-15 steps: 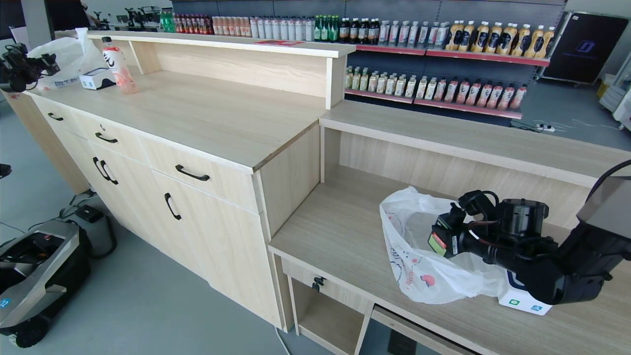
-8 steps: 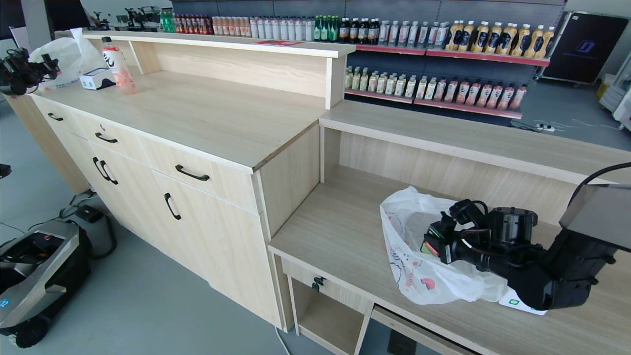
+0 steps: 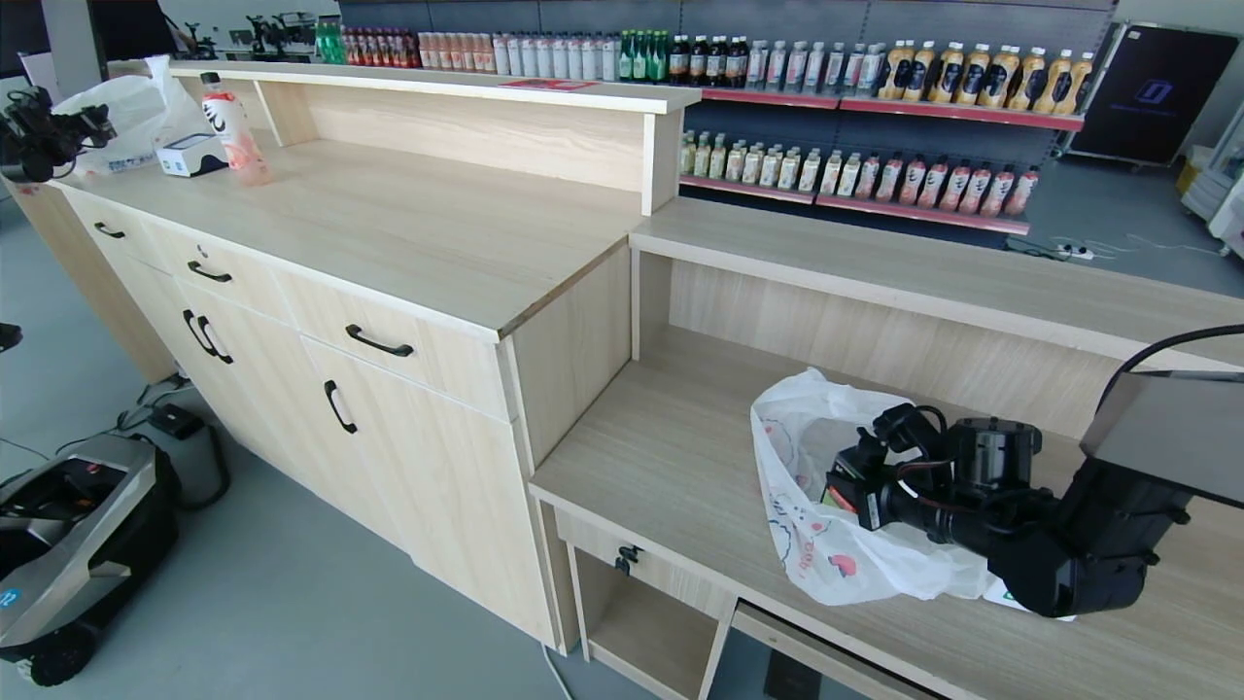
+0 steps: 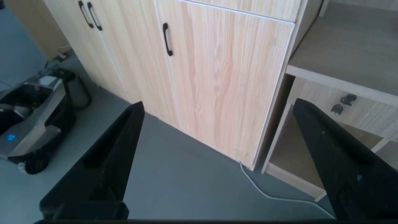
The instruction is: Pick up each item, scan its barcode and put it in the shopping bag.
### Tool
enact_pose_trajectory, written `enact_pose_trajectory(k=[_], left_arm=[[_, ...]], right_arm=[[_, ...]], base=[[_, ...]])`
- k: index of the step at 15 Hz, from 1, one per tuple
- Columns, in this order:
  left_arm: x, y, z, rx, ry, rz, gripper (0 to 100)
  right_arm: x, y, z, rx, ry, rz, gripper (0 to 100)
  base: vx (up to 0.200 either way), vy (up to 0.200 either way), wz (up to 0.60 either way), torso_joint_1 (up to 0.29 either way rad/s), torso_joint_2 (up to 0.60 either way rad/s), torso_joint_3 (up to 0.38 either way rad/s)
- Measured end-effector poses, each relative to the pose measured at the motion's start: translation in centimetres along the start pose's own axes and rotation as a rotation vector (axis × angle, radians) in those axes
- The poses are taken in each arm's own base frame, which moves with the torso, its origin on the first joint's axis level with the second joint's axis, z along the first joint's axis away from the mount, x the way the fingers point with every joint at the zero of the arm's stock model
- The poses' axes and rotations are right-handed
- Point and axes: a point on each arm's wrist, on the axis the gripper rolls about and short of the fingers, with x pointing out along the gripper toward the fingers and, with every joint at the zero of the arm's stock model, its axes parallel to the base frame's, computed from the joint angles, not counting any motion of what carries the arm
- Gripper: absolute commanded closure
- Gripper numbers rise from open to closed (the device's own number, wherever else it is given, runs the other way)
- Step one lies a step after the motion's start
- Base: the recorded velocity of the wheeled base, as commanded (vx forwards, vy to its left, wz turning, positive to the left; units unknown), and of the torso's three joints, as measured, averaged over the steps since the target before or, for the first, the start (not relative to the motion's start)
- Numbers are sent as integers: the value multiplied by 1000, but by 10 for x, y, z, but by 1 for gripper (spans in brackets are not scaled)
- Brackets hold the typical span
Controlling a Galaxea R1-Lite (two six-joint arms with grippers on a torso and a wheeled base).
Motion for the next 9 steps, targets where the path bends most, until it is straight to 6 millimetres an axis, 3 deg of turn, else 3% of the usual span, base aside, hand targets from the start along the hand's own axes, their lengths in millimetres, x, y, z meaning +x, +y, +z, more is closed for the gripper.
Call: enact_pose_trajectory(k=[9], left_arm=[[0,0,0,0,0,0,0]], right_arm=[[5,0,-9,-23,11,1,100]], base=[[0,0,0,0,0,0]])
